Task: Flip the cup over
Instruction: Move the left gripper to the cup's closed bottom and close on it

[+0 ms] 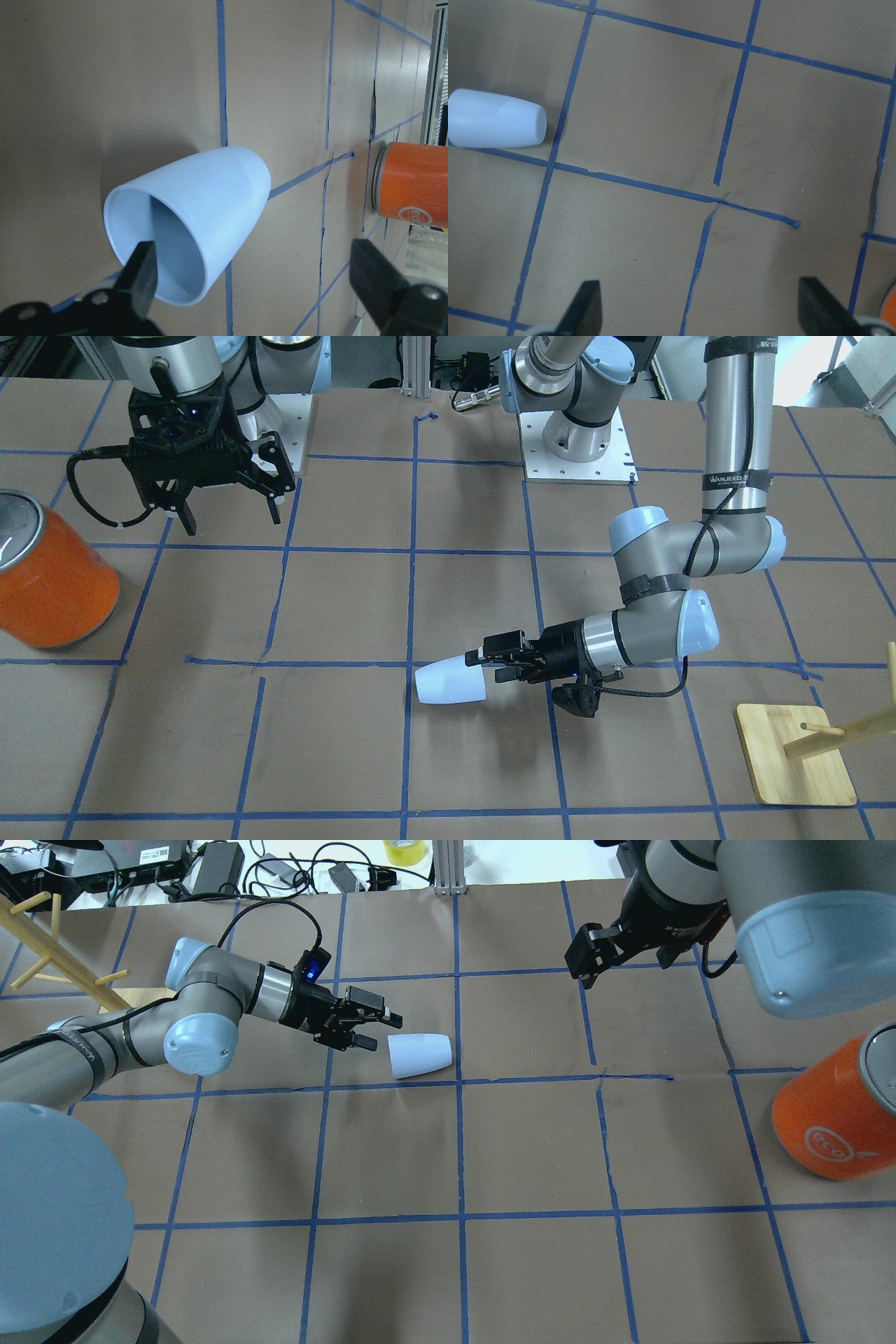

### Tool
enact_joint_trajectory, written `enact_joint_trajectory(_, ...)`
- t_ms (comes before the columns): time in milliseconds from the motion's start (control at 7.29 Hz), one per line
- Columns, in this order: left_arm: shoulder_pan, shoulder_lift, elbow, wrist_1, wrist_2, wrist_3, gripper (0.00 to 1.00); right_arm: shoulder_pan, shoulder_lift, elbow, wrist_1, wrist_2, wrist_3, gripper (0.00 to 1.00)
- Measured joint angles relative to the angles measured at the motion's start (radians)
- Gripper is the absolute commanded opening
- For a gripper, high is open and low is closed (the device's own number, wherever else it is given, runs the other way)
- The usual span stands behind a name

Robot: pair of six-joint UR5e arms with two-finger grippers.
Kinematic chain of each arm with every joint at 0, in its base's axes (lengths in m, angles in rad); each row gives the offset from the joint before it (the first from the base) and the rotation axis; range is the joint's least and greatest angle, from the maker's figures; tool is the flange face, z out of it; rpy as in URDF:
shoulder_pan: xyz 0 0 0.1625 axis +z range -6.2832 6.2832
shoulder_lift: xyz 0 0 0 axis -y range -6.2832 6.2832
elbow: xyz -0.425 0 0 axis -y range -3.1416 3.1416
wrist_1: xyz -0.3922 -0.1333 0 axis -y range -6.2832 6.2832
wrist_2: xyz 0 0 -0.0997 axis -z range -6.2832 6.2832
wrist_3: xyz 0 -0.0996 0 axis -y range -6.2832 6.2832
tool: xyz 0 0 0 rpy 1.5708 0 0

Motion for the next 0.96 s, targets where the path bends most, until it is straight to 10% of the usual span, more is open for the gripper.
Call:
enact_joint_trajectory(549, -0.034, -0.032, -0.002, 0.004, -0.002, -0.012, 0.75, 0.001, -0.013, -0.001, 0.020, -0.014, 0.136, 1.00)
enact_joint_trajectory(961, -0.042, -0.036, 0.003, 0.035, -0.007, -0.069, 0.30, 0.001, -0.016, -0.002, 0.051, -0.013, 0.179, 1.00)
